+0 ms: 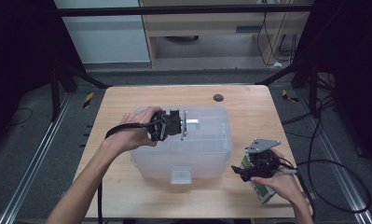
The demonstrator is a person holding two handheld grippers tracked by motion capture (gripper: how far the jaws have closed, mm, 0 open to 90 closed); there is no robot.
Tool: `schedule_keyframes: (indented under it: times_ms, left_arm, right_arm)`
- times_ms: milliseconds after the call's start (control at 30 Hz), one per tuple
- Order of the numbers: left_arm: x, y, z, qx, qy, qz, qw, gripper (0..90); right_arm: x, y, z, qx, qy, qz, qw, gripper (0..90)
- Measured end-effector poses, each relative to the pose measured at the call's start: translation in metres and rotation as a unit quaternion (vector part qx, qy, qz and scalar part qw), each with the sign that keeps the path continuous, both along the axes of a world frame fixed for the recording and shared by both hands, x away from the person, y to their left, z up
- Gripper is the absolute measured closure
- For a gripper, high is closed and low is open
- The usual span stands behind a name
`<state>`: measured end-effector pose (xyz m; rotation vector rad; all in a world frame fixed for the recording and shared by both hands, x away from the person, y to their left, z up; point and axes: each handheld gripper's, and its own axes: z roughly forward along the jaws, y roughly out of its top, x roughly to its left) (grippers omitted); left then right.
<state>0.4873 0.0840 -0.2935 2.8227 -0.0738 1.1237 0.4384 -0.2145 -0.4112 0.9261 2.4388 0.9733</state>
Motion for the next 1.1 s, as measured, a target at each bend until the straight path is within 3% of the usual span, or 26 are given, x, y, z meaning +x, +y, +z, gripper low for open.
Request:
schedule_keyframes:
  times_ms: [433, 1100]
  left_arm:
    - [0.001, -0.002, 0.001, 0.011, 0.004, 0.0, 0.9999, 75.8]
    - [0.011, -0.002, 0.011, 0.006, 0.011, 0.003, 0.9999, 75.5]
  right_arm:
    - [0.0, 0.0, 0.0, 0.006, -0.002, 0.001, 1.0, 17.9]
    - [-0.001, 0.002, 0.0, 0.011, -0.004, 0.004, 0.9999, 19.9]
